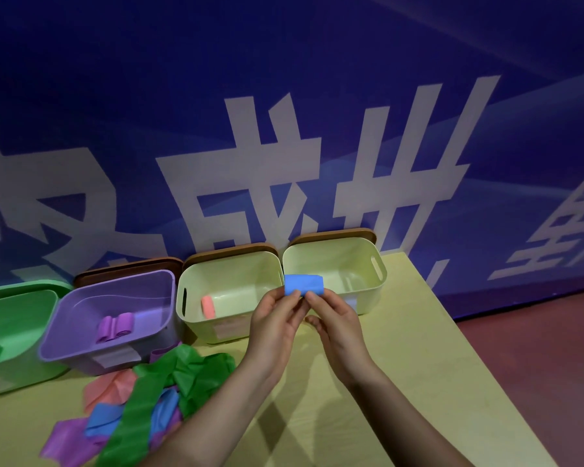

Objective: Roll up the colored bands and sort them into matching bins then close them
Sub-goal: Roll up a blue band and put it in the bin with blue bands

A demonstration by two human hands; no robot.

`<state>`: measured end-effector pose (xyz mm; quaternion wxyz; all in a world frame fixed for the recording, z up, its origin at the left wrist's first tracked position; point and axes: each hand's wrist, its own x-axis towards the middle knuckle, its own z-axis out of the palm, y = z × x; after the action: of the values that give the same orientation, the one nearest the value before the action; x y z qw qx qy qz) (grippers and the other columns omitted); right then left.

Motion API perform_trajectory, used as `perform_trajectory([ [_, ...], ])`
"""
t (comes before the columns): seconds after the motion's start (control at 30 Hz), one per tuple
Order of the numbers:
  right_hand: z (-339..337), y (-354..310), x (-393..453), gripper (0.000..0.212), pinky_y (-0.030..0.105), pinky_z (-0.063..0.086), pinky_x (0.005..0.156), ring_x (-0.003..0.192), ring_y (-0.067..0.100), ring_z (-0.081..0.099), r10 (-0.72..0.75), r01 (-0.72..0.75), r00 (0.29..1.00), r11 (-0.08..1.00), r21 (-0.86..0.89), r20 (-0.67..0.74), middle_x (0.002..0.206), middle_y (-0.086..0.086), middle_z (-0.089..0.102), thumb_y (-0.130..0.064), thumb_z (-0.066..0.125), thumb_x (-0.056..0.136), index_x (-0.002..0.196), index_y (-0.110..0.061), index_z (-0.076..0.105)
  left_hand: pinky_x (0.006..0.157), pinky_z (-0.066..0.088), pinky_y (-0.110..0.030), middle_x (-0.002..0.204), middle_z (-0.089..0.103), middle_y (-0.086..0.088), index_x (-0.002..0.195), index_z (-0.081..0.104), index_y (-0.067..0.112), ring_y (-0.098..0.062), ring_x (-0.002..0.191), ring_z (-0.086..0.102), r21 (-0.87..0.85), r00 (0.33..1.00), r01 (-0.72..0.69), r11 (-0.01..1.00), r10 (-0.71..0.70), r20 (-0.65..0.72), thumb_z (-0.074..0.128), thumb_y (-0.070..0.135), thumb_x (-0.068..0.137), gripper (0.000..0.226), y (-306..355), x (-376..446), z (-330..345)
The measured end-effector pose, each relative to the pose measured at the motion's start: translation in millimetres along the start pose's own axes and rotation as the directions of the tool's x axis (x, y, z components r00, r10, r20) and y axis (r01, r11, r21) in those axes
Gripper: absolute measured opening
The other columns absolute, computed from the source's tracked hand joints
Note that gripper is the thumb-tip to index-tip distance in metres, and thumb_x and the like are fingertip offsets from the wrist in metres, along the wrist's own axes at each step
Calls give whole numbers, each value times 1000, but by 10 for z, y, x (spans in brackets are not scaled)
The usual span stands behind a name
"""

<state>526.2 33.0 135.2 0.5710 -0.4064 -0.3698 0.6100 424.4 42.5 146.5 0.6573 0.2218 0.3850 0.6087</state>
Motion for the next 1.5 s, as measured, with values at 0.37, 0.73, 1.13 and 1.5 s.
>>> perform_trajectory([
  [0.37, -243, 41, 983, 18, 28, 47, 82, 86, 15, 65, 183, -158, 976, 967, 199, -115, 86, 6, 67, -15, 48, 97, 91, -6, 63, 74, 51, -25, 89, 65, -8, 99, 60, 2, -16, 83, 64, 331, 991, 131, 934, -122, -47, 59, 5, 91, 9, -193, 910, 77],
  [0.73, -971, 708, 2431, 21, 25, 39, 52, 56, 18, 49, 480, -494, 826, 364, -790, -295, 63, 8, 49, -1, 45, 89, 70, -1, 53, 82, 45, -29, 113, 52, -2, 115, 55, 15, -18, 89, 59, 934, 986, 86, 347, 103, -129, 59, 24, 90, 27, -381, 1856, -519],
  [1.13, -880, 1093, 2735, 16, 29, 40, 68, 82, 24, 50, 552, -437, 779, 135, -889, -299, 89, 10, 51, -17, 44, 95, 88, -4, 50, 75, 50, -36, 104, 52, -4, 123, 48, 23, -16, 76, 58, 952, 984, 7, 305, 167, -60, 55, 21, 93, 30, -597, 1901, -610],
  [1.5, -899, 1185, 2758, 24, 22, 34, 47, 58, 13, 43, 570, -423, 768, 111, -899, -291, 74, 6, 47, -15, 44, 94, 71, -8, 44, 71, 43, -27, 104, 50, -5, 122, 48, 21, -16, 82, 55, 945, 984, -25, 327, 177, -35, 53, 19, 94, 29, -616, 1902, -623],
])
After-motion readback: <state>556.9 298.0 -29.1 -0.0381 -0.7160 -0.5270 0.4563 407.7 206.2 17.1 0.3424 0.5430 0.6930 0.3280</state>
